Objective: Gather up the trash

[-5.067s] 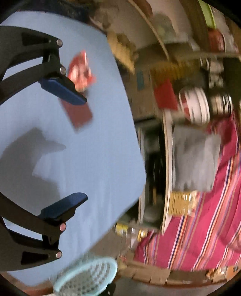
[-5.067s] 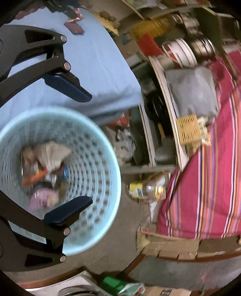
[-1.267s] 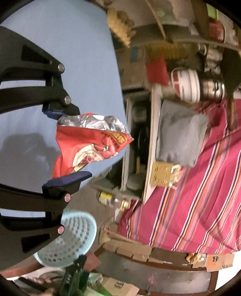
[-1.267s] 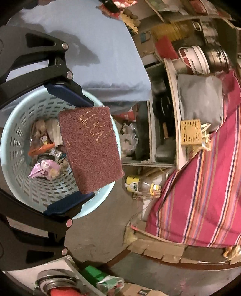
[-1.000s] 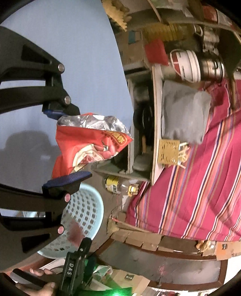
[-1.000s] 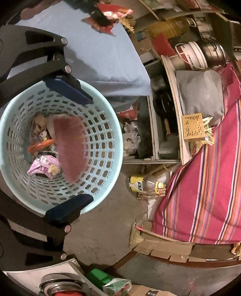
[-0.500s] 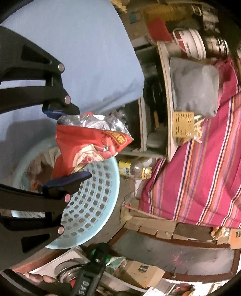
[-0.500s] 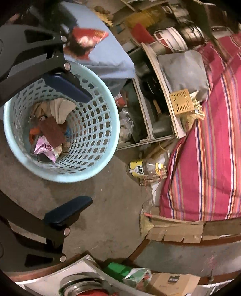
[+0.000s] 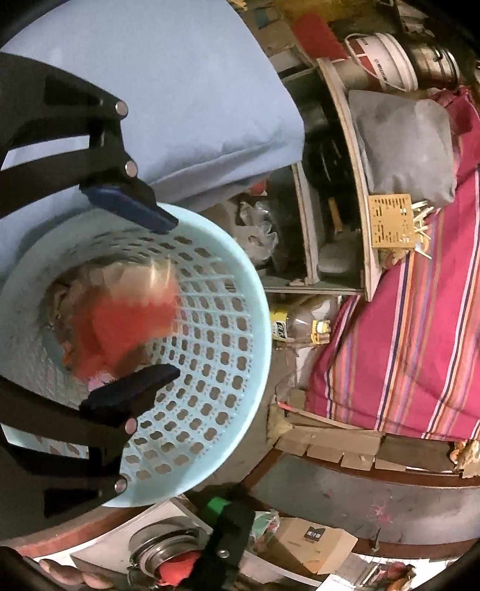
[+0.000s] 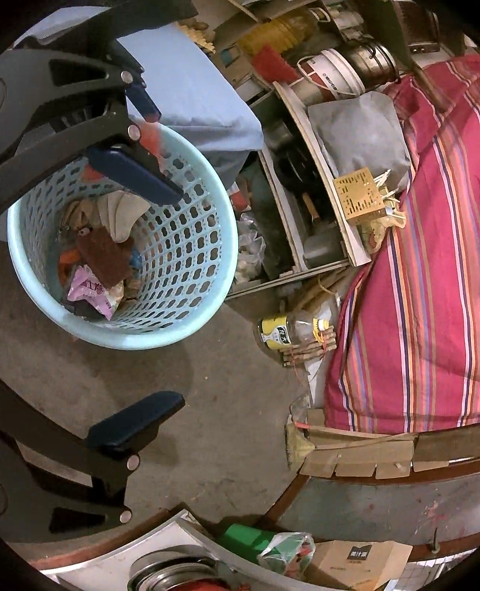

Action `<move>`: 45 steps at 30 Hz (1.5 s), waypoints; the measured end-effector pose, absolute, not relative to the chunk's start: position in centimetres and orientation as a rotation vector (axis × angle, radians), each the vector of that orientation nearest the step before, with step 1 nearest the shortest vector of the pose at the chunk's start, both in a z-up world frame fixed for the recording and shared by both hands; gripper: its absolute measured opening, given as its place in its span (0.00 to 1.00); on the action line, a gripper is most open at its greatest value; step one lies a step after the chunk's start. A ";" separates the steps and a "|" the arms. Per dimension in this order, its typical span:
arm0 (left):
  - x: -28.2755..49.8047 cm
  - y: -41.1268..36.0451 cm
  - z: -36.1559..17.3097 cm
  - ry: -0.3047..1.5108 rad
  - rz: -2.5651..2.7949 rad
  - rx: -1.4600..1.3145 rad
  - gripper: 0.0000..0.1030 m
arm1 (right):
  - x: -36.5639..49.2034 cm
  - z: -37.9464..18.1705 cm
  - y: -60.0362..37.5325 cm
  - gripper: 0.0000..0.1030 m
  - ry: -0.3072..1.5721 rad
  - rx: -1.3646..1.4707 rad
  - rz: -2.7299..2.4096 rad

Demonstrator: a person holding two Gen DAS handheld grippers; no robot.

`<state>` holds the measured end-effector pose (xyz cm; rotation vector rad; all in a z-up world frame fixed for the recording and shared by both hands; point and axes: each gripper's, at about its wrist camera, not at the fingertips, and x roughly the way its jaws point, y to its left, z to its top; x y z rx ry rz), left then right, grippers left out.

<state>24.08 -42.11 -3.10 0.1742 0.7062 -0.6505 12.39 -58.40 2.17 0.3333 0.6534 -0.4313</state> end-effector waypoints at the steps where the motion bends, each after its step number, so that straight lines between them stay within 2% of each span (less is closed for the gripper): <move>1: 24.1 -41.7 -3.1 0.705 -0.647 0.169 0.73 | 12.5 2.2 -58.4 0.96 0.655 0.333 -0.431; 6: 23.7 -39.4 -2.9 0.709 -0.626 0.148 0.74 | 13.0 2.1 -57.6 0.96 0.659 0.316 -0.420; 9: 22.9 -37.8 -2.2 0.678 -0.595 0.151 0.82 | 13.3 2.1 -56.7 0.96 0.662 0.298 -0.404; 19: 20.0 -31.4 1.2 0.616 -0.530 0.137 0.83 | 13.3 2.1 -52.0 0.96 0.657 0.248 -0.323; 31: 13.1 -19.4 3.8 0.510 -0.362 0.132 0.96 | 7.3 3.5 -42.8 0.96 0.577 0.221 -0.249; 41: 7.5 -11.6 1.1 0.545 -0.261 0.090 0.96 | 3.0 0.9 -33.7 0.96 0.565 0.112 -0.180; 45: 5.1 -8.3 -0.2 0.479 -0.170 0.020 0.96 | 1.7 -0.2 -30.9 0.96 0.538 0.073 -0.145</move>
